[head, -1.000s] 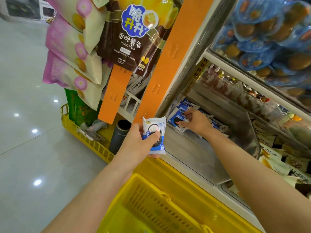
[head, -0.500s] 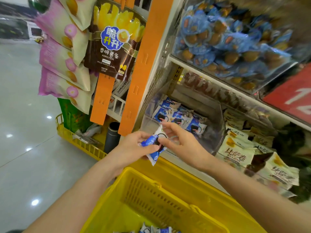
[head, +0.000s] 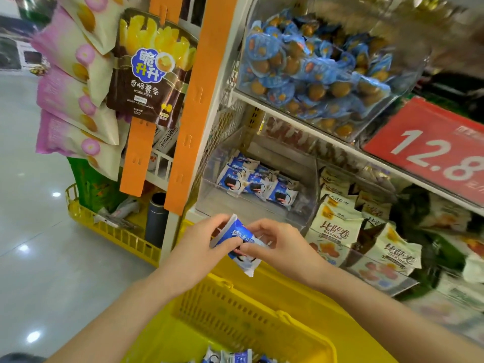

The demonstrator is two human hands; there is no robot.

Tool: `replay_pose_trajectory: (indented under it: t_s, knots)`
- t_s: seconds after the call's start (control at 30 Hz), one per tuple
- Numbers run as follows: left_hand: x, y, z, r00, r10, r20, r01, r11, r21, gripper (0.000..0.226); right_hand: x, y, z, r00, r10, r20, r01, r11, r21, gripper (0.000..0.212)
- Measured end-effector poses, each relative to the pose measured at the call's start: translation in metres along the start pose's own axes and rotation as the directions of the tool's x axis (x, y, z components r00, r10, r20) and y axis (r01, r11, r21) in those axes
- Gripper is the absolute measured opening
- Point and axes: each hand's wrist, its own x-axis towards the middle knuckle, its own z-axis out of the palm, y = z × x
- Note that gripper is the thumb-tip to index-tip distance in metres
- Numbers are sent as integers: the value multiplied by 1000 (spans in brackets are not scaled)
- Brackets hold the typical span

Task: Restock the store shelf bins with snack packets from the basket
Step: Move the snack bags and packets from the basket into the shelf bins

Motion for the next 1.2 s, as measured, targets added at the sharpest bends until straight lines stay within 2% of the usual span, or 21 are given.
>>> replay_pose_trajectory:
  t_s: [0.07,0.13,0.23,0.3,0.37,0.47,0.6,0.73,0.93,1.1,1.2]
  knots:
    - [8,-3,-2,999,34,-21,-33,998,58,30,5,2,-8,999,1,-34,-1,1000,-9,19]
    - [24,-6,-7,994,92,-64,-84,989,121,33,18,4,-24,989,21,-147,-17,1000,26,18]
    - [57,-8,-16,976,187,-114,-153,955,256,35,53,16,-51,917,48,-396,-37,999,36,21]
    - [79,-13,-18,971,220,-92,-172,913,369,34,83,31,-62,888,92,-451,-108,994,-11,27]
    - [99,-22,-16,976,215,-40,-171,865,472,36,111,52,-66,891,174,-420,-223,972,-70,36]
    - [115,-38,-11,974,225,20,-193,782,593,39,146,84,-58,923,202,-327,-275,941,-195,39]
    - [118,-52,-6,934,356,6,-271,702,658,57,182,109,-38,934,279,-221,-338,890,-307,41]
    - [119,-60,-4,904,426,-22,-313,697,645,54,201,120,-25,946,270,-178,-318,877,-359,44]
    - [119,-64,-1,877,477,-54,-335,690,642,43,209,122,-27,965,185,-186,-251,854,-456,44]
    - [118,-62,-3,895,445,-30,-312,672,672,46,202,111,-31,968,181,-173,-244,834,-495,44]
    - [116,-57,-4,913,407,-6,-292,666,686,49,186,94,-33,961,125,-245,-225,871,-437,38]
